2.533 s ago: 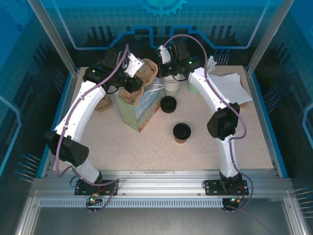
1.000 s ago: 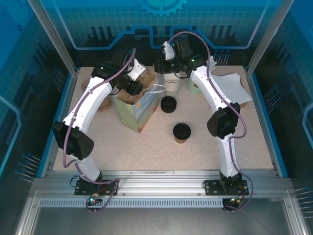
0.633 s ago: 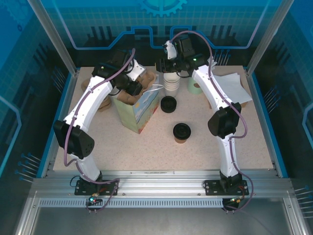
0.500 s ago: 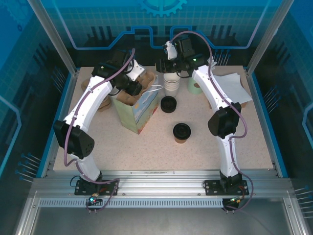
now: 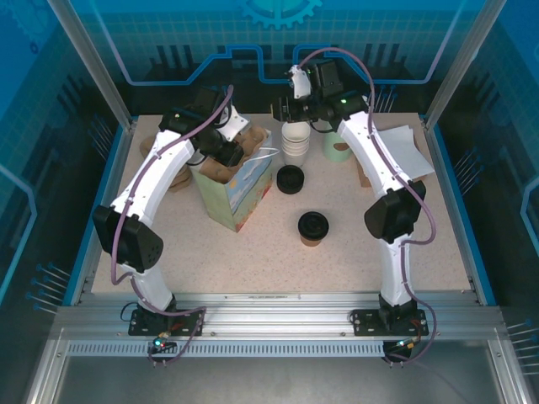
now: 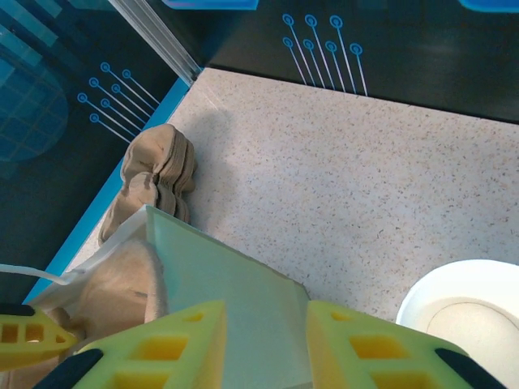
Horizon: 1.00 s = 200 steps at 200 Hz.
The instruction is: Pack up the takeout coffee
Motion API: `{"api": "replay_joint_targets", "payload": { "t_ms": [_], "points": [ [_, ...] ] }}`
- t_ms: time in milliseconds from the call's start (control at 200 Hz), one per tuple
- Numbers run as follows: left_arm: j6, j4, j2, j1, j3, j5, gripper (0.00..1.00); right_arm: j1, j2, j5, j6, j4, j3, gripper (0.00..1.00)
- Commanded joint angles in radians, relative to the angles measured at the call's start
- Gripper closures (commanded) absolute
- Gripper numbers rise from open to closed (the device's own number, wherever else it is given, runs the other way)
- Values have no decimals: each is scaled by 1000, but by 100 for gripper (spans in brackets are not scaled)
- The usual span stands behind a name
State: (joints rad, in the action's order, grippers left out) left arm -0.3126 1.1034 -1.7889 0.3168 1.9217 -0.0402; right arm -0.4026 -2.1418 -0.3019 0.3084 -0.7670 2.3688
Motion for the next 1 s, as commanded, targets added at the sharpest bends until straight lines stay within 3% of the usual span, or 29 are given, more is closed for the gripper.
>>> {"api": "replay_joint_targets", "payload": {
  "t_ms": [0, 760, 995],
  "points": [
    [20, 41, -11, -9, 11, 15, 69, 13, 36, 4, -20, -8, -17, 67],
    [27, 24, 45, -10, -62, 1, 69, 13, 50, -15, -35, -4, -60, 66],
    [32, 11, 74, -12, -63, -7, 69, -7, 33, -113, -83, -19, -46, 63]
  ]
}}
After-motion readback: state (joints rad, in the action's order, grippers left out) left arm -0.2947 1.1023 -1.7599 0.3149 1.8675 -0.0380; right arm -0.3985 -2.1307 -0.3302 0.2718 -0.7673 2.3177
